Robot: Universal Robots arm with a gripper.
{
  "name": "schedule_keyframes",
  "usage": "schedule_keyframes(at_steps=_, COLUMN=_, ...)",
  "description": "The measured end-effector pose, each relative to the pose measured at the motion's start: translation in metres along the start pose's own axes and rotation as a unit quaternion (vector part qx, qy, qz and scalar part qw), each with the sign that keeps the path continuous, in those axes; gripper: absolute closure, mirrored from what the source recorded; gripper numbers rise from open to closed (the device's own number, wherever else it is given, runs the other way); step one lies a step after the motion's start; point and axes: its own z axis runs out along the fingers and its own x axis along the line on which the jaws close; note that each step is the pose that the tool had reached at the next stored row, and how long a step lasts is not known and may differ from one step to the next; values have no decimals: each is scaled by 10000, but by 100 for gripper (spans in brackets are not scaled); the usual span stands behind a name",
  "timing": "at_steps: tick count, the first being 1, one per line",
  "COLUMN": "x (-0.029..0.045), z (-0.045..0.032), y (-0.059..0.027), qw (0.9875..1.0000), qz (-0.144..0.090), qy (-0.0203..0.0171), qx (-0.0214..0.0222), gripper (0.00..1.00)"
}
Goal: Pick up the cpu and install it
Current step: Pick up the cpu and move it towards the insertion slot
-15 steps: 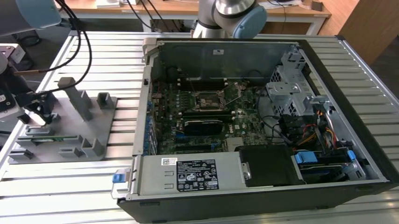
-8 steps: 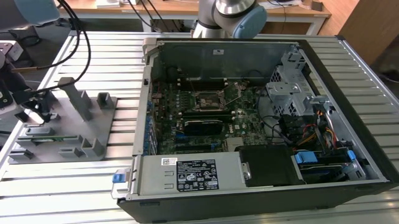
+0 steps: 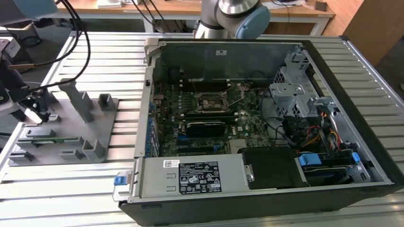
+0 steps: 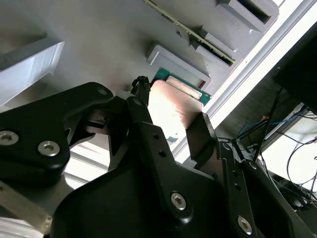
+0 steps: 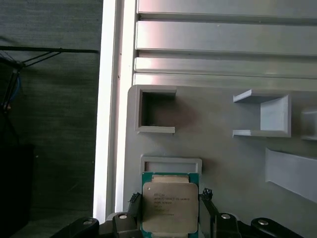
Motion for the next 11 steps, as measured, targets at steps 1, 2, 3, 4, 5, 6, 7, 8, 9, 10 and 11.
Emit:
schedule_keyframes(at_steps=1, x=0, z=-14, y=1, qw=10000, qz=0, qy=0, qx=2, gripper=46)
schedule_keyframes(at_steps=2, x=1, z=-27, y=1, qw=10000, qz=0, qy=1, qx=4, gripper=46)
schedule_keyframes(at_steps=3, x=1, z=-40, y=2, qw=10000, qz=0, qy=1, qx=6, gripper=46)
schedule_keyframes(at_steps=4, x=1, z=-51, y=3, qw=10000, qz=0, qy=0, qx=6, gripper=46)
schedule_keyframes(at_steps=5, x=1, z=-61, y=3, qw=10000, qz=0, qy=0, qx=6, gripper=46)
schedule_keyframes(at_steps=6, x=2, z=-68, y=4, qw=10000, qz=0, qy=1, qx=6, gripper=46)
schedule_keyframes(at_steps=7, x=1, z=-69, y=4, qw=10000, qz=0, qy=-1, qx=5, gripper=46)
schedule_keyframes(at_steps=8, x=1, z=-72, y=4, qw=10000, qz=0, qy=-1, qx=5, gripper=46)
schedule_keyframes(at_steps=9, x=2, z=-73, y=4, qw=10000, qz=0, qy=-1, qx=6, gripper=46)
schedule_keyframes(at_steps=10, x=2, z=-73, y=4, qw=10000, qz=0, qy=-1, qx=5, gripper=46)
schedule_keyframes(at_steps=11, x=2, z=-74, y=4, qw=10000, qz=0, qy=0, qx=6, gripper=46)
